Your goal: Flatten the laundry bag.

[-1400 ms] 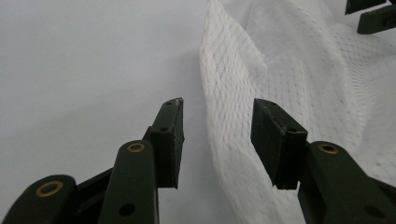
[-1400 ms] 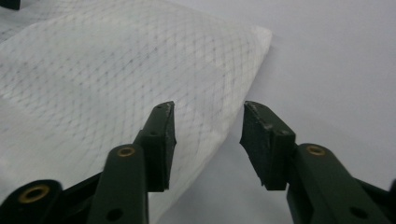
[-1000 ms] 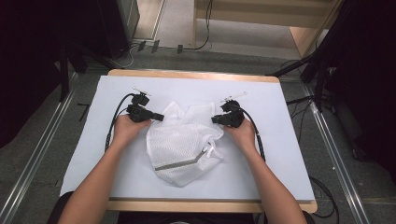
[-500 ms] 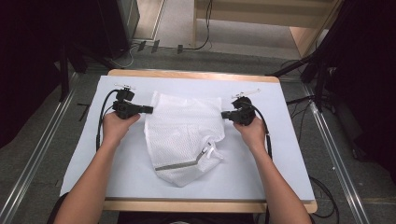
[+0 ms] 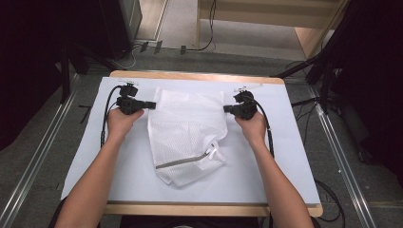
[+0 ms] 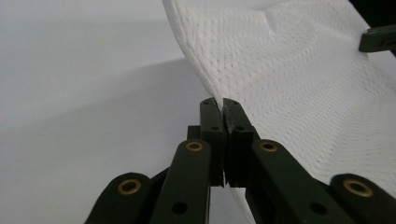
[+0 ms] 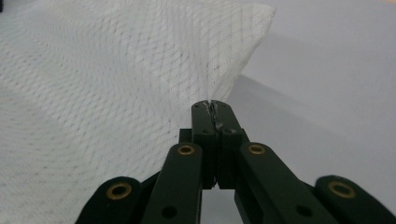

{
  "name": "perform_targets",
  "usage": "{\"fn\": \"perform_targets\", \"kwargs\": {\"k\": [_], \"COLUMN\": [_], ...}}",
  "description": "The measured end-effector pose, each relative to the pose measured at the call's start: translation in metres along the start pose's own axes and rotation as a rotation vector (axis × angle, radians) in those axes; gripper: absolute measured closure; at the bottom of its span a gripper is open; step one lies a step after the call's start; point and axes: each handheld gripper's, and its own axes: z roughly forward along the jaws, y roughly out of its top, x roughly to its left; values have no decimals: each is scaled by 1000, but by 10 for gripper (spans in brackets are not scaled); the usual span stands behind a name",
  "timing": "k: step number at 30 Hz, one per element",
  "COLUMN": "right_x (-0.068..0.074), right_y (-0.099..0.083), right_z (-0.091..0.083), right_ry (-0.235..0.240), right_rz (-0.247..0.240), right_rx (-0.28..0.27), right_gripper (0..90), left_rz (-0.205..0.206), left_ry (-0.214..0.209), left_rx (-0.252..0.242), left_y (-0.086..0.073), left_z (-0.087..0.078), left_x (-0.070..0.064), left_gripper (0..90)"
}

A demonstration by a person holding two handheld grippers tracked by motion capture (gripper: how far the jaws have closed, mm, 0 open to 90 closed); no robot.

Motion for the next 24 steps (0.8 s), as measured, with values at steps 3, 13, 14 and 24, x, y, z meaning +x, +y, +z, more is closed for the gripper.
{"fn": "perform_targets", "kwargs": {"k": [3, 13, 14, 24], "right_x": [5, 18, 20, 38], "right_y": [11, 2, -2, -44], "right_z": [9, -11, -14, -42], "right_ry": [-36, -5, 3, 44], "right_rz": [-23, -32, -32, -55], "right_rx": [3, -3, -3, 12], "right_gripper": [804, 632, 632, 600], "left_rz": [-20, -3, -3, 39], "left_ry": [5, -1, -1, 3], "left_rx": [-18, 12, 15, 41], "left_y": [0, -19, -23, -64], "left_z": [0, -31, -34, -55], "left_x": [5, -8, -11, -44], "left_gripper": [732, 546, 544, 543]}}
